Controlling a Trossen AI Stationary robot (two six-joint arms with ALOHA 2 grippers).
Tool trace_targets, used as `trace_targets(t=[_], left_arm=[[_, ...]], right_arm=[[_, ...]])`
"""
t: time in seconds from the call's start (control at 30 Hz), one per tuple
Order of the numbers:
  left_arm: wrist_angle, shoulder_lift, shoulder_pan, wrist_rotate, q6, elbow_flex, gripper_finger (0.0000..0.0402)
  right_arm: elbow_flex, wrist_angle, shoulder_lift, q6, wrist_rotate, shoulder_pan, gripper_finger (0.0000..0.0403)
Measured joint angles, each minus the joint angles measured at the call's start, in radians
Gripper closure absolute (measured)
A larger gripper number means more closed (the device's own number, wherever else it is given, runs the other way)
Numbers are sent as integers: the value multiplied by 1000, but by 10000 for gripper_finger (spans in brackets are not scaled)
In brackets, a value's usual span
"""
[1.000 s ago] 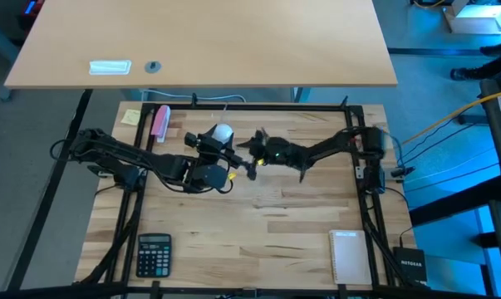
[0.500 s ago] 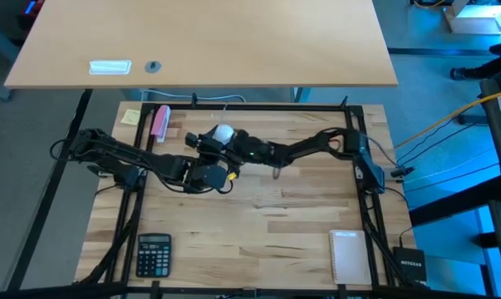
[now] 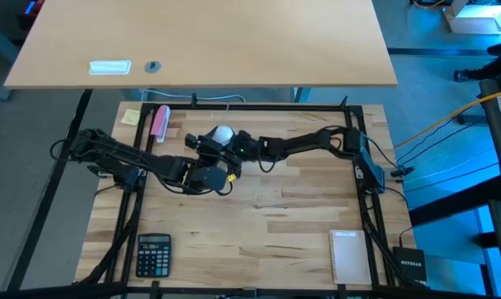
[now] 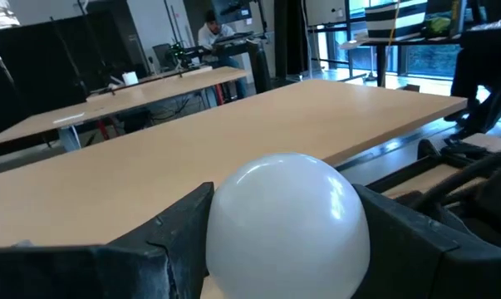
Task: Screw lightbulb
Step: Insert the white lightbulb into the brown lamp
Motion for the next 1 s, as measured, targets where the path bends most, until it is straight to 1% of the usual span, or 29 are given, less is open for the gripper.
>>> trace_targets(t=[0.13, 0.23, 0.33, 0.4, 0.47, 0.57, 0.7, 0.87, 0.93, 1.0], left_arm=[[-1, 0, -28, -1, -32, 0, 162], [-2, 0, -51, -2, -63, -1, 162], [1, 0, -78, -1, -75, -1, 162], [9, 0, -95, -1, -86, -1, 162], [30, -5, -109, -8, -81, -1, 162], [72, -22, -121, 18, -41, -2, 162], [81, -35, -125, 24, -6, -3, 162], [80, -36, -109, 15, 9, -3, 162], [77, -36, -102, 14, 29, -3, 162], [75, -37, -93, 12, 43, -3, 162]], right_arm=[[-1, -92, -14, 32, 4, 45, 120], [-3, -129, -24, 44, 14, 83, 120], [-7, -150, -40, 45, 50, 119, 120], [-8, -176, -60, 31, 92, 136, 120], [-9, -216, -86, 17, 115, 139, 120], [-12, -312, -139, -12, 115, 138, 120], [-16, -407, -200, -61, 143, 135, 120], [-14, -482, -259, -100, 149, 126, 120], [-21, -486, -288, -123, 136, 118, 120], [-65, -418, -330, -160, 104, 103, 120]])
